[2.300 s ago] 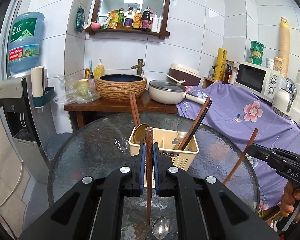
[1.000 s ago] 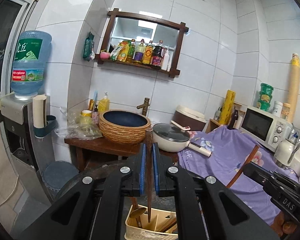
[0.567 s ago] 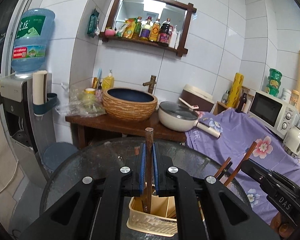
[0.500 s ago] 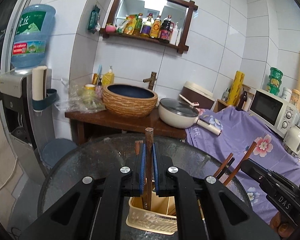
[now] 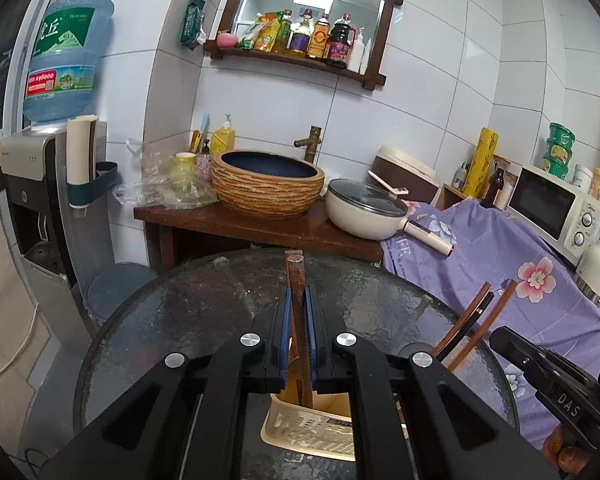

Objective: Organize utensils
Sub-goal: 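Insert the chopstick into the caddy and open the left tool while the right tool releases its chopstick inside, then withdraw both tools toward the remaining spoon and black chopstick on the table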

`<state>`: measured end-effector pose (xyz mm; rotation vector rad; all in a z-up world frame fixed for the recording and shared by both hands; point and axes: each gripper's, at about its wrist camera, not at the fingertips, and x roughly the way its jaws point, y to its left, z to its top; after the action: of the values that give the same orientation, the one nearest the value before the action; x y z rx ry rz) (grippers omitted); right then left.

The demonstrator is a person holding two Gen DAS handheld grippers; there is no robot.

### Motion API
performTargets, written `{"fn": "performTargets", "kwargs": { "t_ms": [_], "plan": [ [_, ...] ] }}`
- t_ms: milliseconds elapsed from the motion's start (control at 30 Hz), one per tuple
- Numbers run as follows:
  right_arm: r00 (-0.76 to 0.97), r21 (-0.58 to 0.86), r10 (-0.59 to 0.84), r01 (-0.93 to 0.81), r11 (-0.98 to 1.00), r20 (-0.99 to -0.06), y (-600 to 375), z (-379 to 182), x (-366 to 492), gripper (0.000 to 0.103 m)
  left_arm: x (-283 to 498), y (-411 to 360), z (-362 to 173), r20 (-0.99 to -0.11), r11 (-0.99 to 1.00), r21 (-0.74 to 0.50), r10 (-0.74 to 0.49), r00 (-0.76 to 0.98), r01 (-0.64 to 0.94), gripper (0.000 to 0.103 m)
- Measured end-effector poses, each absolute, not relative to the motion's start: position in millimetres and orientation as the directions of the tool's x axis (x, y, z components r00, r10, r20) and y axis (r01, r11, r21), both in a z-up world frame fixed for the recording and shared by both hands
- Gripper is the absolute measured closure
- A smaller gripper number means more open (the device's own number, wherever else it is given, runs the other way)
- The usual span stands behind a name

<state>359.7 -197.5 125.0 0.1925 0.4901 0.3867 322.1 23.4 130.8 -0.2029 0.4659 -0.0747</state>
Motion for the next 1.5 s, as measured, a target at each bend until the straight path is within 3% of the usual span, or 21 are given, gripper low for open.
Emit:
{"fn": "performTargets", "kwargs": {
  "t_ms": [367, 400, 467, 500, 600, 767, 967, 1233, 1500],
  "plan": [
    [0.809, 0.259, 0.394, -0.306, 0.916, -0.436, -200, 107, 354, 0.093, 326, 23, 111, -0.465, 0.977, -0.211, -0.122, 0.877, 0.024, 0.093],
    [0.81, 0.257, 0.393, -0.306, 0.917, -0.436, -200, 106, 352, 0.088, 326, 23, 109, -0.466, 0.976, -0.218, -0.129, 0.875, 0.028, 0.089],
    [0.816, 0.241, 0.386, -0.308, 0.92, -0.43, -200, 102, 346, 0.046, 322, 25, 105, -0.47, 0.972, -0.231, -0.145, 0.871, 0.038, 0.065],
    [0.82, 0.245, 0.39, -0.312, 0.918, -0.418, -201, 100, 341, 0.042, 318, 25, 102, -0.466, 0.972, -0.232, -0.149, 0.872, 0.042, 0.061],
    [0.826, 0.233, 0.391, -0.32, 0.918, -0.407, -204, 93, 327, 0.042, 306, 22, 97, -0.454, 0.98, -0.193, -0.128, 0.882, 0.043, 0.048],
    [0.785, 0.199, 0.371, -0.313, 0.929, -0.497, -204, 61, 313, 0.041, 280, 18, 75, -0.468, 0.992, -0.122, -0.093, 0.879, 0.04, 0.029],
    [0.695, 0.181, 0.362, -0.323, 0.929, -0.621, -199, 9, 307, 0.041, 247, 4, 38, -0.522, 0.995, -0.02, -0.095, 0.848, 0.099, 0.019],
    [0.654, 0.111, 0.308, -0.325, 0.939, -0.69, -190, -33, 294, 0.041, 217, -13, -21, -0.656, 0.981, 0.04, -0.116, 0.746, 0.188, 0.019],
    [0.634, 0.092, 0.272, -0.302, 0.949, -0.724, -191, -51, 290, 0.041, 206, -24, -48, -0.717, 0.968, 0.015, -0.163, 0.677, 0.249, 0.024]
  ]
}}
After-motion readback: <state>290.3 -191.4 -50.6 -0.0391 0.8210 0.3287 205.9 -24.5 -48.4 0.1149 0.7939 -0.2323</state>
